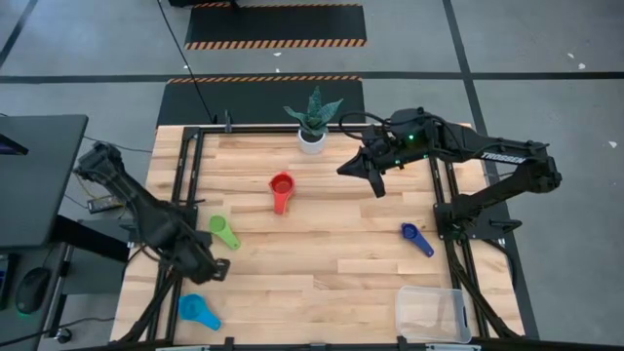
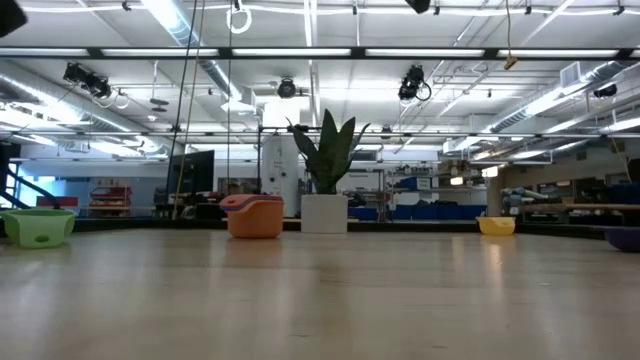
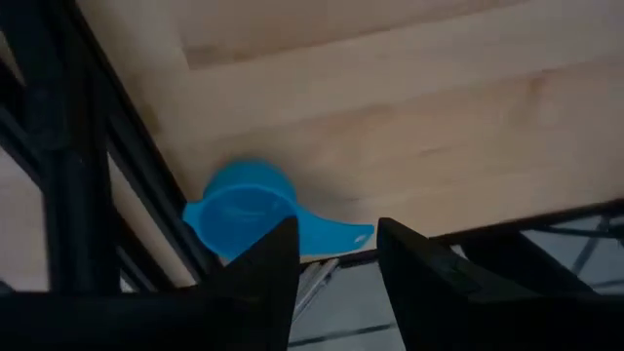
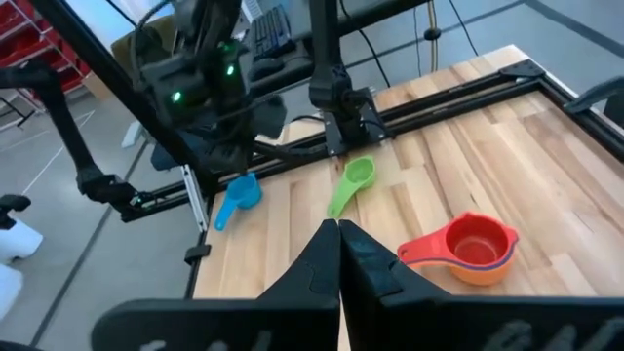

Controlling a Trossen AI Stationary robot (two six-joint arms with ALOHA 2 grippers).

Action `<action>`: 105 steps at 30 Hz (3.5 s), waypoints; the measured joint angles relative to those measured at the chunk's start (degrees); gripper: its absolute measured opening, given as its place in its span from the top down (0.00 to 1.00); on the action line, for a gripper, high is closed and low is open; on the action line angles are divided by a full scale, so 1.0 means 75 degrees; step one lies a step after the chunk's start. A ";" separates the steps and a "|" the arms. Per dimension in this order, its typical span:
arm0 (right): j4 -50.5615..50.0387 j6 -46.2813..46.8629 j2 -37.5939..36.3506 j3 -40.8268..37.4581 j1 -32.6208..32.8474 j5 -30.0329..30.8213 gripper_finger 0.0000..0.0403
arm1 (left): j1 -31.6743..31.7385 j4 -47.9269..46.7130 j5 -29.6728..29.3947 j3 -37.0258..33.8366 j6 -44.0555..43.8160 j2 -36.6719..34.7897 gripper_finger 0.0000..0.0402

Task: Nest measuring cups in basket
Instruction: Stack the light blue measuring cup on top of the red measuring cup

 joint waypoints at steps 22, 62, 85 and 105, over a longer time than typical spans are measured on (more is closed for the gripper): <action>0.0634 0.0145 0.0003 0.0000 -0.0365 0.0169 1.00 | -0.1571 0.0961 -0.0163 -0.0096 -0.1691 0.2081 0.64; 0.1480 0.0148 -0.0027 0.0000 -0.0365 0.0166 1.00 | -0.1643 0.2129 0.0069 -0.0090 0.0190 0.3547 0.97; -0.0521 -0.0344 -0.1076 -0.0003 -0.0351 0.1578 1.00 | 0.2217 -0.1546 -0.0281 0.0949 0.6536 0.1253 0.97; -0.0737 -0.0481 -0.1055 -0.0003 -0.0351 0.1562 1.00 | 0.7427 -0.1709 -0.1141 0.4225 1.2662 0.3082 0.97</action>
